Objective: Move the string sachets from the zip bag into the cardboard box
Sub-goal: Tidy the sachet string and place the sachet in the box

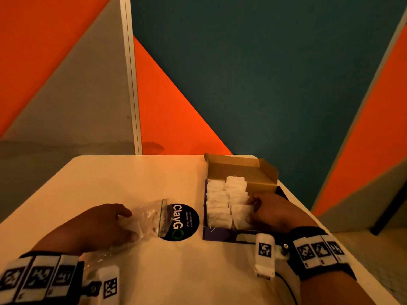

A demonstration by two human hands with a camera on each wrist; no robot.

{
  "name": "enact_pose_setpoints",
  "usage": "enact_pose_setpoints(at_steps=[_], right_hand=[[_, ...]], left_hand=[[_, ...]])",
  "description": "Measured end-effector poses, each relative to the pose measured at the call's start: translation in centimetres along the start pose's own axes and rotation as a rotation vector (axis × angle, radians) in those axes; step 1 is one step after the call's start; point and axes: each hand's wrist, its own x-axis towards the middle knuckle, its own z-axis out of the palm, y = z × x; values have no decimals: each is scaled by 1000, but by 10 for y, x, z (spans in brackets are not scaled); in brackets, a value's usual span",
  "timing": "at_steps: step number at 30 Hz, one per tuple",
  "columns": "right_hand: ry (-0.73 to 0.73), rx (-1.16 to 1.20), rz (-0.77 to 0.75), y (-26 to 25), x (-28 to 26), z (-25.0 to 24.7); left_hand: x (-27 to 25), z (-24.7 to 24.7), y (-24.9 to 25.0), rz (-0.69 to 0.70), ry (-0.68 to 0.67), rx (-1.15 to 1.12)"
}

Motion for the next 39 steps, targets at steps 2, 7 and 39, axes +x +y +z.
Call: enact_pose_setpoints(at_steps=[2, 7, 39], right_hand=[[14, -13, -7, 0, -2, -4], [148, -10, -76, -12, -15, -23], [-156, -81, -721, -112, -50, 106]], left_hand=[[2, 1, -1, 1, -14, -10], [6, 6, -4, 47, -56, 86], [-1, 27, 28, 329, -13, 285]])
